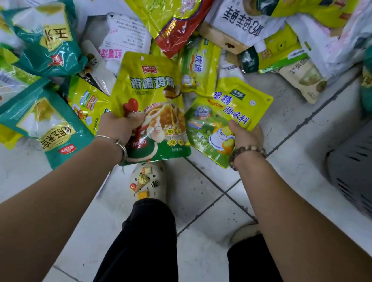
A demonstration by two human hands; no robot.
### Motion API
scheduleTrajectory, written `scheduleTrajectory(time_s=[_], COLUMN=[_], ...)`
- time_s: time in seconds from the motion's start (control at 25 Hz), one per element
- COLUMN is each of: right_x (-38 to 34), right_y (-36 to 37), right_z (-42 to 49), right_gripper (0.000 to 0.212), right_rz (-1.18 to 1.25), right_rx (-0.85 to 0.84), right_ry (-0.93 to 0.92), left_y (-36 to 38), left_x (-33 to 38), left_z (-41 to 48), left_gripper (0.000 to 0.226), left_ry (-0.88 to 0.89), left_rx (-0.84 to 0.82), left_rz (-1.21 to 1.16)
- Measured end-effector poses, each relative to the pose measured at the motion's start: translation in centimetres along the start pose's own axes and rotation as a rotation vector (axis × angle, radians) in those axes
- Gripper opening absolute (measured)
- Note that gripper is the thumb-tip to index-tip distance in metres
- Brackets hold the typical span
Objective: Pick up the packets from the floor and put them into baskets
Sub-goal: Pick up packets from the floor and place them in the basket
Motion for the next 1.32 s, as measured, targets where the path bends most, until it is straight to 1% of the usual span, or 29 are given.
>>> scheduleTrajectory(time_s=[0.12,0.24,0.32,0.48,0.64,0.72,0.88,0.96,1.08,1.2,1.32], right_x=[-0.6,-0.9,-1.2,-3.4,-6.8,-8.7,-11.7,-12.6,-13.2,-12.9,-12.1], right_y=[-3.8,-7.6,-9.5,-13.1,-16.2,-18.1,-23.4,-26.8,-32.3,-38.6,-44.5], right_z=[-0.6,-2.9,-5.0,-8.9,-12.1,-13.5,-15.6,-15.9,-15.3,-13.8,-12.1], right_gripper=[0.027,0.028,0.029,0.026,0.023,0.025,0.027,0.028,0.025,0.021,0.017], right_rz=[0.0,0.063,0.091,0.127,0.199,0.214,0.248,0.264,0.219,0.243,0.208], right_rx=[-0.006,-0.002,-0.01,-0.007,-0.016,-0.01,0.032,0.052,0.103,0.2,0.318], right_ry=[-0.079,-0.107,-0.128,-0.223,-0.287,-0.331,-0.398,-0.423,-0.448,-0.406,-0.372], left_y=[-0.1,-0.1,-0.3,-2.0,-5.1,-6.5,-7.3,-6.2,-3.3,0.3,4.3], left_x=[0.5,1.4,1.8,2.9,4.9,6.1,9.3,10.8,12.6,13.8,14.6], left_z=[-1.6,-4.4,-6.4,-10.7,-14.9,-17.1,-22.3,-25.3,-29.9,-34.4,-38.4], left_gripper=[0.031,0.018,0.015,0.022,0.025,0.026,0.028,0.026,0.025,0.027,0.028], left_ry=[0.021,0.102,0.156,0.264,0.377,0.415,0.501,0.545,0.605,0.648,0.682], left_rx=[0.011,-0.055,-0.089,-0.116,-0.077,-0.063,-0.055,-0.092,-0.167,-0.225,-0.292], left_rz=[0.034,-0.012,-0.022,0.005,0.048,0.054,0.033,0.01,0.005,0.043,0.076])
Point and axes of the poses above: each hand's wrist, its own z-axis towards the middle knuckle, its own y-axis out of the palm, x = y × z, the point moved 4 cm from there along z, towards the middle knuckle, and after that the axes turned 6 degrees about x, right-handed, at the moved point
